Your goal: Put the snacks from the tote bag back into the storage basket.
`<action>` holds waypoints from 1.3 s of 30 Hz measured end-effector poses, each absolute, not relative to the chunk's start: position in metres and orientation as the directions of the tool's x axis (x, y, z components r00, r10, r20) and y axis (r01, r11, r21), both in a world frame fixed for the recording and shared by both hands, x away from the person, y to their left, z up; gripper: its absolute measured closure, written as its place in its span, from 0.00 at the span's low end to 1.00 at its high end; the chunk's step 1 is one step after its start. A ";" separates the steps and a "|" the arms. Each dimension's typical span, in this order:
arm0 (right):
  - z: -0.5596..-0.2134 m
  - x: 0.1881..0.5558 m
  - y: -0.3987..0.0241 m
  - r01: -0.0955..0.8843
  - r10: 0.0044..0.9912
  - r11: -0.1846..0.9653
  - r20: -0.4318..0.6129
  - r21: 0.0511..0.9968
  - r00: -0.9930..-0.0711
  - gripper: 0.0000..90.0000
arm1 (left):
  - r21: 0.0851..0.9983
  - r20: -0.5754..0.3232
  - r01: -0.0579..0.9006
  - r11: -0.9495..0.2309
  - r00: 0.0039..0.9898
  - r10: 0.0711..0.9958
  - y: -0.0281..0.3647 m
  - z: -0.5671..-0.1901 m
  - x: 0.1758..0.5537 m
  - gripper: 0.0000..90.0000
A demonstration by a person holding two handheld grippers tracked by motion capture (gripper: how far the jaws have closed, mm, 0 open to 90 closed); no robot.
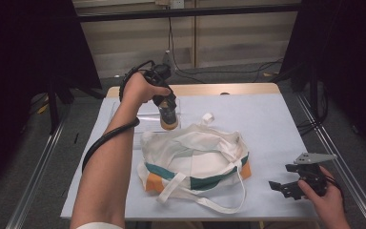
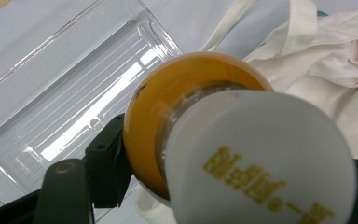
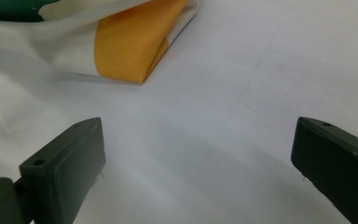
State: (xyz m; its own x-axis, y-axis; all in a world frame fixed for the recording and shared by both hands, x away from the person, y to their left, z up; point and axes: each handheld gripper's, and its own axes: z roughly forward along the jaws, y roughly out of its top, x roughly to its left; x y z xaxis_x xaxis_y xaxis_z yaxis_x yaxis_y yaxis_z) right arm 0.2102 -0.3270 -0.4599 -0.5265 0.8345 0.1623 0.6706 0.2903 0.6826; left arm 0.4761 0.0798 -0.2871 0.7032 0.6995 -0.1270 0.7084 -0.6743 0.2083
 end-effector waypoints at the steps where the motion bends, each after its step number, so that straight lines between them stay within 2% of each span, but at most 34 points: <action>1: -0.460 0.210 -0.327 0.672 0.835 0.288 0.164 0.683 -0.525 0.03 | 0.207 -0.126 0.710 -0.674 0.702 0.701 0.080 -0.288 0.476 0.33; 39: -0.460 0.211 -0.325 0.664 0.828 0.304 0.156 0.683 -0.539 0.03 | 0.181 -0.126 0.703 -0.688 0.710 0.693 0.073 -0.313 0.476 0.33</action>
State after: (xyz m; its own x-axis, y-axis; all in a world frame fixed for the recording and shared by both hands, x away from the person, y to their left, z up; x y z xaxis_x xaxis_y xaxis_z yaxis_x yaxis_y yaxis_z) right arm 0.2110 -0.3250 -0.4596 -0.5385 0.8281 0.1556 0.6644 0.3038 0.6828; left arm 0.4758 0.0725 -0.3132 0.7103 0.6925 -0.1260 0.7028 -0.6878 0.1815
